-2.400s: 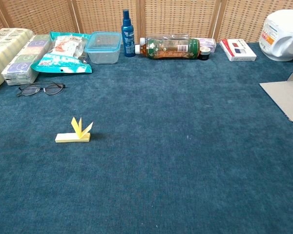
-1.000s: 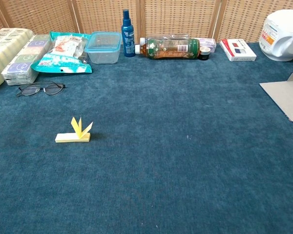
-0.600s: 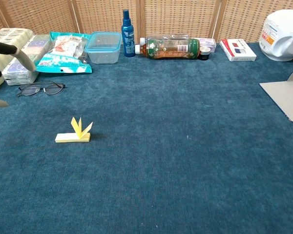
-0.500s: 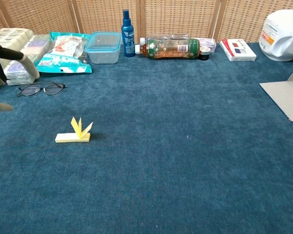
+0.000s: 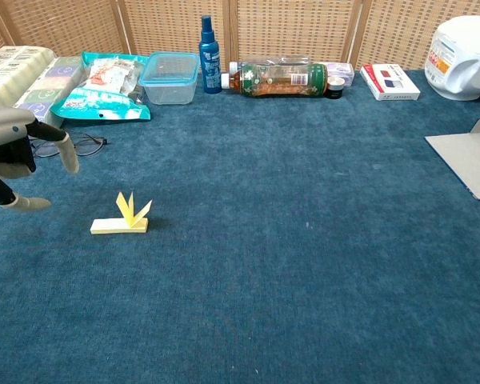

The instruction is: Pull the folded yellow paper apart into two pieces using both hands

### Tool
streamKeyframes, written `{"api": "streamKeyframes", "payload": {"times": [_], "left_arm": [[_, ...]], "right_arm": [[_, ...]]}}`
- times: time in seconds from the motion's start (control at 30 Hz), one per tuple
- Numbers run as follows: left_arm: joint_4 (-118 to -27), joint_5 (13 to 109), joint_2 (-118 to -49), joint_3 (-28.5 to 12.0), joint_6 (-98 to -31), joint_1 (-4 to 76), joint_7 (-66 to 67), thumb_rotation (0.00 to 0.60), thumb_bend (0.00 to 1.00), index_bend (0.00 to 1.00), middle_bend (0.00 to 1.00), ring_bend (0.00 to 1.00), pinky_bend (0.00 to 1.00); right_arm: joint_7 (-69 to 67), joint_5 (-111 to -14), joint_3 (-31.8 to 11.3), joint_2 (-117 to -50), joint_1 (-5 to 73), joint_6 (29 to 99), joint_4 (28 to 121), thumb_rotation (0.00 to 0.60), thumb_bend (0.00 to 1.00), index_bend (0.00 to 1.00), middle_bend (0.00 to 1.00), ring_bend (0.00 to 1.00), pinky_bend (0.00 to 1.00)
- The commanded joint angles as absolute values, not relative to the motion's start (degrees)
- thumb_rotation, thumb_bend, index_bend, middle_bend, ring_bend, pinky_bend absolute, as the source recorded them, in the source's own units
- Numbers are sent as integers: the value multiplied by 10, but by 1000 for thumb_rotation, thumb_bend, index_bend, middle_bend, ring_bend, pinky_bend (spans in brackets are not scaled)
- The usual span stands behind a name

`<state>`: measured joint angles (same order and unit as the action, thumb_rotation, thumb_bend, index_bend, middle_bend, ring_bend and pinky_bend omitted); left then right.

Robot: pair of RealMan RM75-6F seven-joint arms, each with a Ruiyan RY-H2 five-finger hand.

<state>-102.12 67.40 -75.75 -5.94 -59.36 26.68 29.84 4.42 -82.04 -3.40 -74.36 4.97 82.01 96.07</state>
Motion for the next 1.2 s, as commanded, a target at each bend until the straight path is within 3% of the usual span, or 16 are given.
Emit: {"api": "streamKeyframes", "payload": {"times": [0.03, 0.33, 1.2], "left_arm": [[-1019, 657, -767, -56, -588, 274, 310, 600, 225, 389, 983, 1000, 1000], [-996, 627, -805, -52, -592, 287, 327, 600, 221, 446, 983, 1000, 1000], [-941, 547, -872, -52, -586, 328, 354, 600, 220, 439, 983, 1000, 1000]], "right_arm": [[43, -820, -34, -743, 49, 820, 960, 600, 471, 177, 205, 107, 188], [35, -815, -32, -743, 45, 820, 953, 600, 470, 177, 205, 107, 189], [16, -812, -32, -737, 35, 824, 941, 600, 470, 162, 205, 108, 189]]}}
